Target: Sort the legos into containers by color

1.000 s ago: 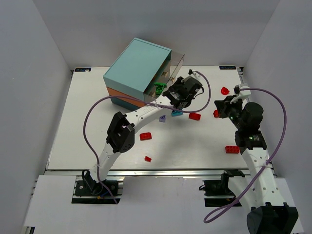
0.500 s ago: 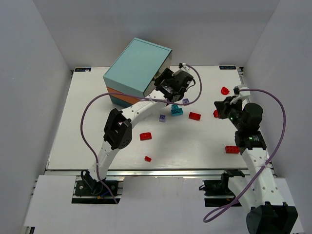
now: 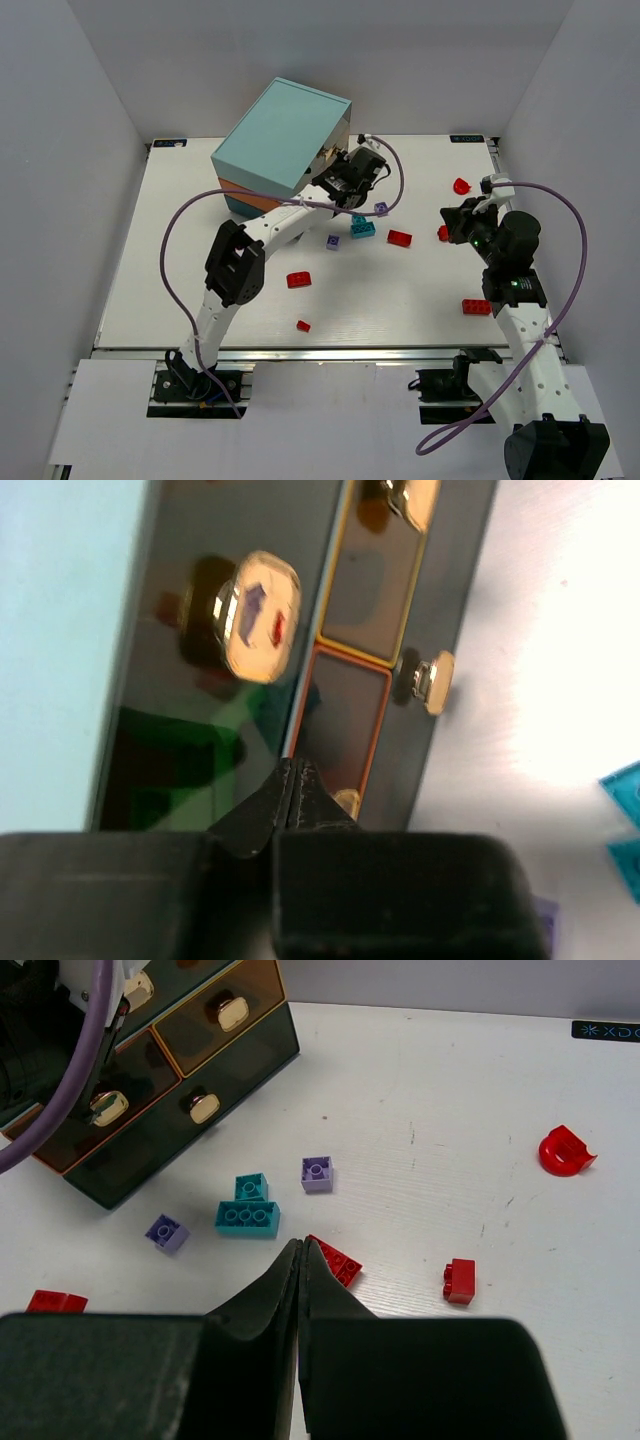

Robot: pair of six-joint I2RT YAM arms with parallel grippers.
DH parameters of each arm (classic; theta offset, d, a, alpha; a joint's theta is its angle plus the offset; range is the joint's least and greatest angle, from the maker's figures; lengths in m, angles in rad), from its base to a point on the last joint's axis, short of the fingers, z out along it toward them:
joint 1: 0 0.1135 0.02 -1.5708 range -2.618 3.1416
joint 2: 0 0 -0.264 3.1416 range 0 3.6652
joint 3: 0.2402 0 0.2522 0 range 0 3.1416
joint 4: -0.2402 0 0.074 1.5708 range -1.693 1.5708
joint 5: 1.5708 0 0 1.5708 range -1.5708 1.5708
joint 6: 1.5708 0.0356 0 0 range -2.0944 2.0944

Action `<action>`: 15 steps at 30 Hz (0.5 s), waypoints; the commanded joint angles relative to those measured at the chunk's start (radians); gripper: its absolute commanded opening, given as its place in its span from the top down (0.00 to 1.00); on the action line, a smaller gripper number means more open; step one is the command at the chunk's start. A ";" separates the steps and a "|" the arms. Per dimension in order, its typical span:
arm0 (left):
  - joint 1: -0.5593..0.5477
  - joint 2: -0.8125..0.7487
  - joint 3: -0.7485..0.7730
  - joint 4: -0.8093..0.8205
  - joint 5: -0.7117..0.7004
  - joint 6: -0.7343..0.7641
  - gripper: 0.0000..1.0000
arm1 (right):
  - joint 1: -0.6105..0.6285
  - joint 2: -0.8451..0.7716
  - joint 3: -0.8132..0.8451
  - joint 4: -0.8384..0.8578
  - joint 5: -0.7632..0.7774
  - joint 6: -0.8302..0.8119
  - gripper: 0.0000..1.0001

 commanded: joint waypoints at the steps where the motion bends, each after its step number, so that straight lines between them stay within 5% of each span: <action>1: -0.004 -0.151 -0.047 0.013 0.092 -0.034 0.99 | -0.002 0.002 -0.004 0.052 -0.012 0.000 1.00; 8: -0.013 -0.165 -0.222 0.082 0.002 0.010 0.97 | -0.001 0.010 -0.004 0.053 -0.014 -0.001 1.00; 10: -0.013 -0.164 -0.256 0.117 -0.030 0.030 0.83 | -0.001 0.012 -0.004 0.055 -0.014 -0.003 1.00; 15: -0.023 -0.136 -0.294 0.154 -0.075 0.060 0.75 | -0.002 0.013 -0.005 0.055 -0.011 -0.004 1.00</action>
